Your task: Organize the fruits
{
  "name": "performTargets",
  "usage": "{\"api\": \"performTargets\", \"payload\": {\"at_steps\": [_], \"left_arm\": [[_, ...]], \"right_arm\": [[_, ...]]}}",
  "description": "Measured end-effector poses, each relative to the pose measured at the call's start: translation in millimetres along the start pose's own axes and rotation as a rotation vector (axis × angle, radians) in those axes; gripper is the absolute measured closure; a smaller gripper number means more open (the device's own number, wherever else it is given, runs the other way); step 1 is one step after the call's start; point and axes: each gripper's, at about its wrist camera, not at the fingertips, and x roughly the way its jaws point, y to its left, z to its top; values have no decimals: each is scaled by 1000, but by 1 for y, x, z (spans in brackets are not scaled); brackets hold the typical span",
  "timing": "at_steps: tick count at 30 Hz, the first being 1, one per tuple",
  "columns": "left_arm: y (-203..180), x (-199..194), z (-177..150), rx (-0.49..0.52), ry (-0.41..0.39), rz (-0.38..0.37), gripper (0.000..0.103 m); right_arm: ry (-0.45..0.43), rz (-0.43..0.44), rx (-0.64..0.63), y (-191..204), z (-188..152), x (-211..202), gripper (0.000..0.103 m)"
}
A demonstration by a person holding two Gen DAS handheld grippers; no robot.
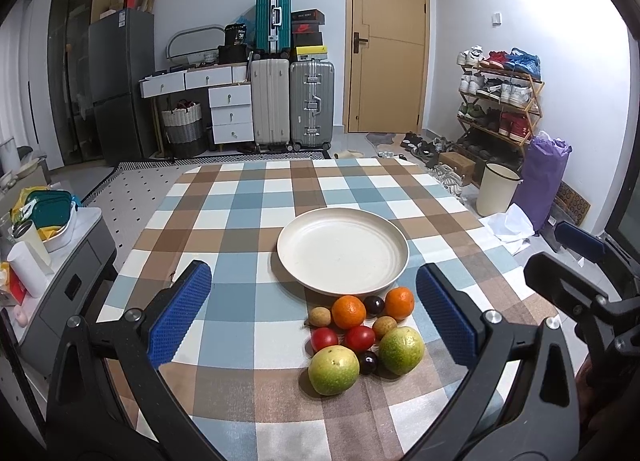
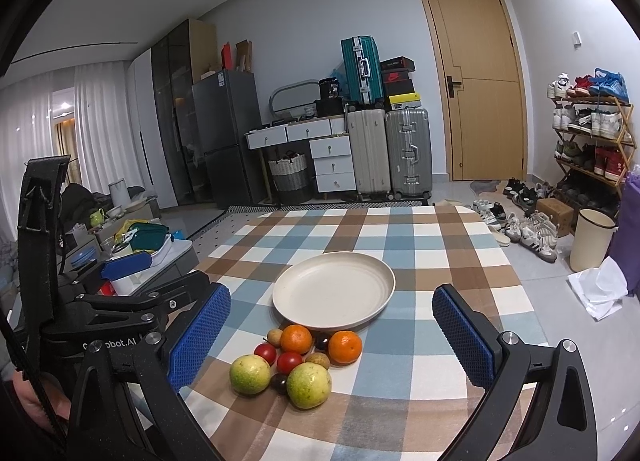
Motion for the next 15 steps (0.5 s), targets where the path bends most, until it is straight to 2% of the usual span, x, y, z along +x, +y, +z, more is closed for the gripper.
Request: {"api": "performTargets", "payload": {"at_steps": [15], "left_arm": [[1, 12, -19, -9, 60, -18, 1]], "right_arm": [[25, 4, 12, 0, -5, 8, 0]]}}
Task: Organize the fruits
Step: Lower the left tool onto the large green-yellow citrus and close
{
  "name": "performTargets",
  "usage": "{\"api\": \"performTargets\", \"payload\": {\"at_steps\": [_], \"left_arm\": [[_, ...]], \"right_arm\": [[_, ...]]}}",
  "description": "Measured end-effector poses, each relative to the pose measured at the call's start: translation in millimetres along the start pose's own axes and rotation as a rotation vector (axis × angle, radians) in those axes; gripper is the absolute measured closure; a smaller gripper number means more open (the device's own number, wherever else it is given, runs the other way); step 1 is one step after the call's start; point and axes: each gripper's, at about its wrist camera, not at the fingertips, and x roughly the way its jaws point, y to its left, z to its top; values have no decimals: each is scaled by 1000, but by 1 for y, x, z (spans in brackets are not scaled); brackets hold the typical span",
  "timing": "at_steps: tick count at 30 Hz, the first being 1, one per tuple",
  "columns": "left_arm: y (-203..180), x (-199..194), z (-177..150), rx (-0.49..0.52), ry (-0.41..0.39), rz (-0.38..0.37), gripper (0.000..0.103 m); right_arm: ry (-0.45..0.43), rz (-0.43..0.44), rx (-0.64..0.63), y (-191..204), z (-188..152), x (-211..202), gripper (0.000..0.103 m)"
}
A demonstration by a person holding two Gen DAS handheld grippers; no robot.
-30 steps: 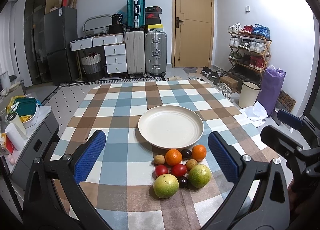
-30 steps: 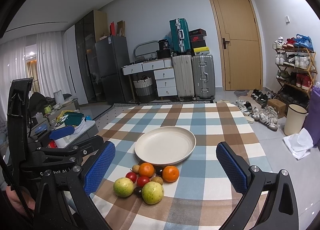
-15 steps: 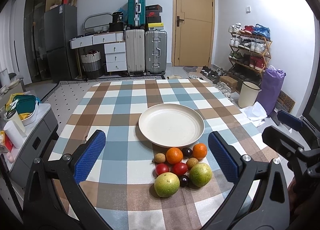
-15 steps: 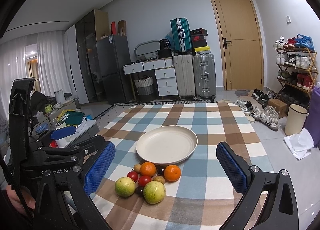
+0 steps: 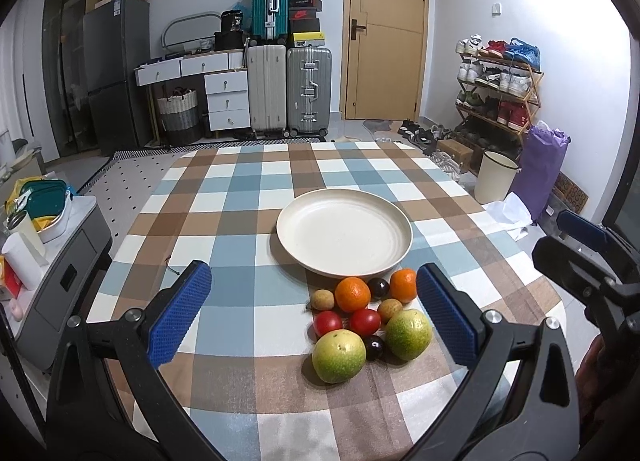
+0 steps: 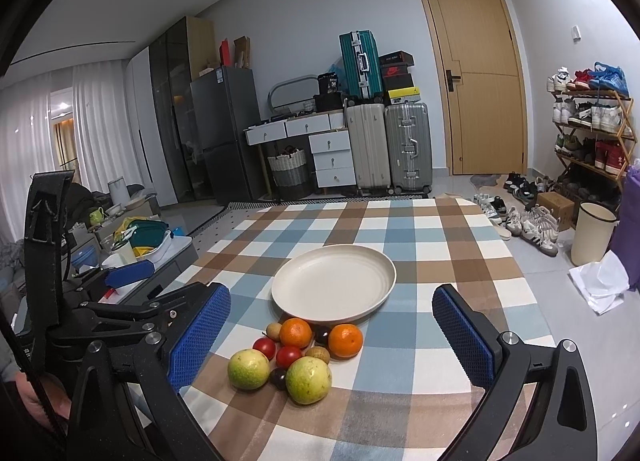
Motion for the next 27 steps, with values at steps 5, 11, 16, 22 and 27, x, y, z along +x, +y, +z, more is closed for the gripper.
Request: {"api": "performTargets", "payload": {"at_steps": [5, 11, 16, 22, 27], "left_arm": [[8, 11, -6, -2, 40, -10, 1], [19, 37, -23, 1, 110, -30, 1], [24, 60, -39, -1, 169, -47, 1], [25, 80, -51, -16, 219, -86, 1], [28, 96, -59, -37, 259, -118, 1]], "right_arm": [[13, -1, 0, -1, -3, 4, 0], [29, -7, 11, -6, -6, 9, 0], [33, -9, 15, -8, -8, 12, 0], [43, -8, 16, -9, -9, 15, 0], [45, -9, 19, -10, -10, 16, 0]]}}
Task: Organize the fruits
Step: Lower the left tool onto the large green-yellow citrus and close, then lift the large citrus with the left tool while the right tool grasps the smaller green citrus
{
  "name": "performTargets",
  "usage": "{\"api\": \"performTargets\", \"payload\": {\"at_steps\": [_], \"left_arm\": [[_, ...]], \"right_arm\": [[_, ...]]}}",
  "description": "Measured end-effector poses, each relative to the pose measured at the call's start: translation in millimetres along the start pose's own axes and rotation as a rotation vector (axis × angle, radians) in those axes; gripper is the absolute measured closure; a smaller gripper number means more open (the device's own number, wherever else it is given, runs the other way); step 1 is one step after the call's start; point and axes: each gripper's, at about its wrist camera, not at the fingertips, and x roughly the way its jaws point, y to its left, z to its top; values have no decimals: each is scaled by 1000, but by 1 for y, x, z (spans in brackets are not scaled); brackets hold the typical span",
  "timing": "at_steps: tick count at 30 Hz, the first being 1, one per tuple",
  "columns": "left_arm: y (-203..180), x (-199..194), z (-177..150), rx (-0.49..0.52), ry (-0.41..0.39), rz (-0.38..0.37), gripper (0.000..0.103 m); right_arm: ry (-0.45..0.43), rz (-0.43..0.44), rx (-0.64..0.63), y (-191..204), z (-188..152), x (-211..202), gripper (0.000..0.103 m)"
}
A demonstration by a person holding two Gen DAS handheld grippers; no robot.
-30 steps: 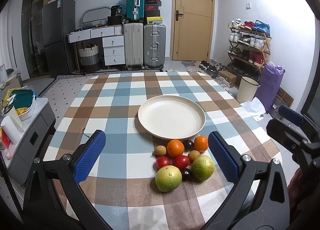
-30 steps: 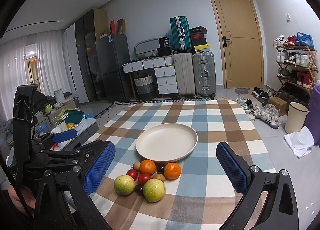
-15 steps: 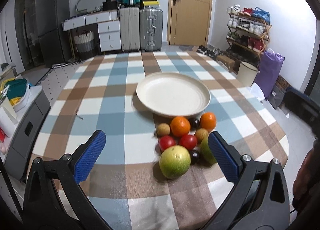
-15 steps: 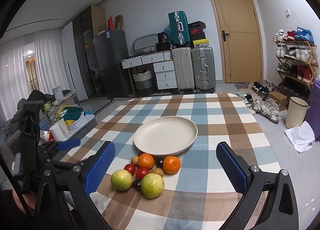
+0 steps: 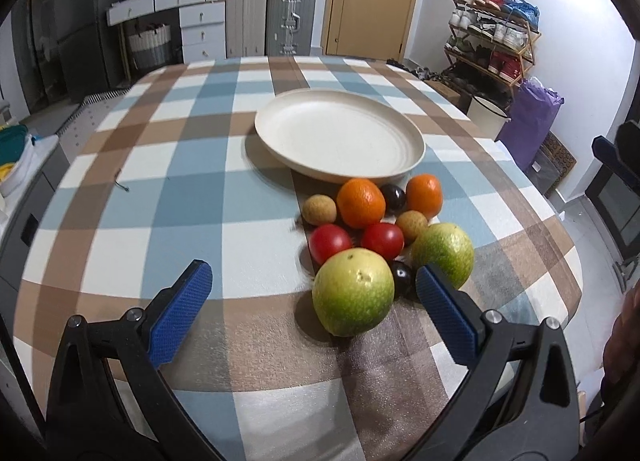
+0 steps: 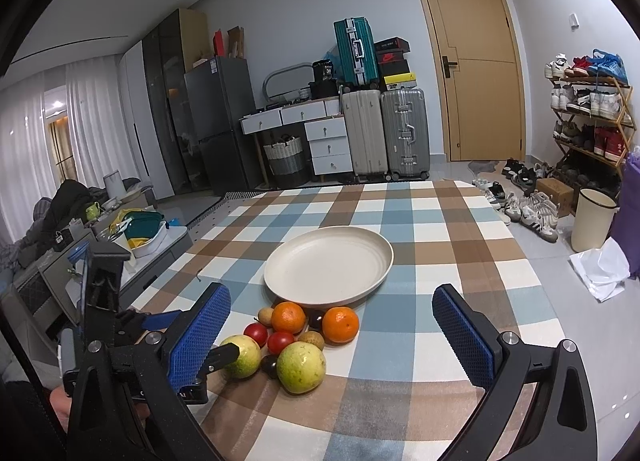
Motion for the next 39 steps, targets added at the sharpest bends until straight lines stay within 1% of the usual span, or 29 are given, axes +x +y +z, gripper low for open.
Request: {"api": "performTargets", "payload": {"at_steps": [3, 8, 10, 11, 13, 14, 15, 16, 19, 24, 39], "left_arm": [[3, 6, -2, -17, 16, -19, 2], [5, 14, -5, -28, 42, -69, 13], [6, 19, -5, -35, 57, -108, 23], [7, 22, -5, -41, 65, -133, 26], [9, 26, -7, -53, 78, -179, 41], [9, 27, -7, -57, 83, -188, 46], [10, 29, -7, -63, 87, -224, 57], [10, 29, -9, -69, 87, -239, 58], [8, 29, -9, -51, 80, -240, 58], [9, 29, -10, -47, 79, -250, 58], [12, 14, -12, -47, 54, -261, 58]], "right_arm": [[2, 0, 4, -1, -2, 1, 0], [6, 0, 4, -2, -3, 1, 0], [9, 1, 6, -2, -4, 2, 0], [10, 2, 6, -2, -4, 2, 0], [13, 2, 6, -2, -5, 3, 0], [15, 2, 7, -3, -6, 4, 0], [18, 3, 8, -3, -6, 5, 0], [22, 4, 10, -4, -7, 5, 0], [41, 6, 15, -6, -10, 10, 0], [68, 15, 24, -7, -16, 16, 0], [168, 91, 63, -12, -35, 47, 0]]}}
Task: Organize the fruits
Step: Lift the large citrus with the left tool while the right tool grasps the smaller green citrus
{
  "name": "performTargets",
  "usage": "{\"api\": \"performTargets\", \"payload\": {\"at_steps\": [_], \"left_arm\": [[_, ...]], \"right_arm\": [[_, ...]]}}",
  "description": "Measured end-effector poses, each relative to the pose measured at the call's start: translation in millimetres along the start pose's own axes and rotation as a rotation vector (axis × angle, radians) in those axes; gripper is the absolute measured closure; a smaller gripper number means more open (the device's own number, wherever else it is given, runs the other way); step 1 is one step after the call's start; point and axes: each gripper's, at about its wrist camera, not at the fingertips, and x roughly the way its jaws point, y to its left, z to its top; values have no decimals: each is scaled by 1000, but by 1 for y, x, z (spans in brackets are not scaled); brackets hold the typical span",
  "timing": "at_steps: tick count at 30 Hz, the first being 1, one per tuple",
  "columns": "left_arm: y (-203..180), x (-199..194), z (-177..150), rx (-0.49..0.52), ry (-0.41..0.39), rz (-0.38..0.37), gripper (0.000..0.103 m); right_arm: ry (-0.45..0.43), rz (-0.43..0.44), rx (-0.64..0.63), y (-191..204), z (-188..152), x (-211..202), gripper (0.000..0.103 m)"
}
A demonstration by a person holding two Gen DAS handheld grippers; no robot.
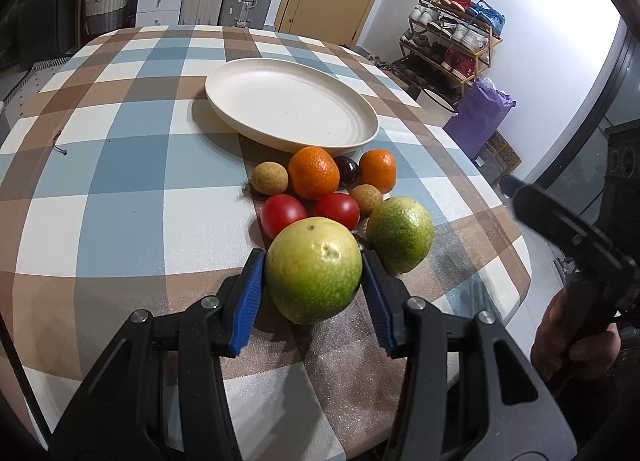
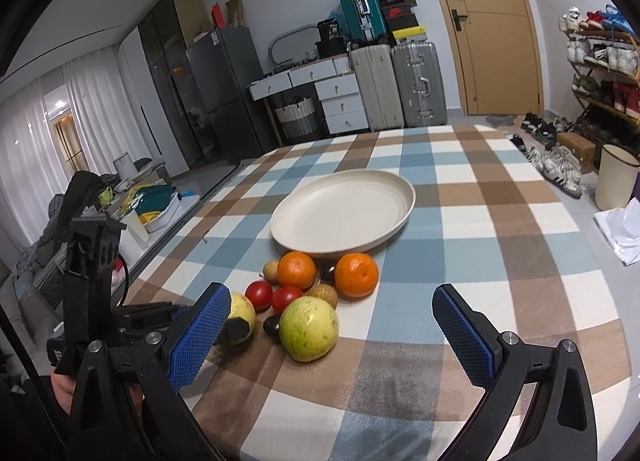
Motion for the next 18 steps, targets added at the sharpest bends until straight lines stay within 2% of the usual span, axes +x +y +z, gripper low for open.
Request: {"api": "performTargets", "payload": {"at_steps": [18], "left_arm": [[2, -21, -2, 9, -33, -8, 58]], "right_arm": [[117, 72, 18, -3, -22, 41, 0]]}}
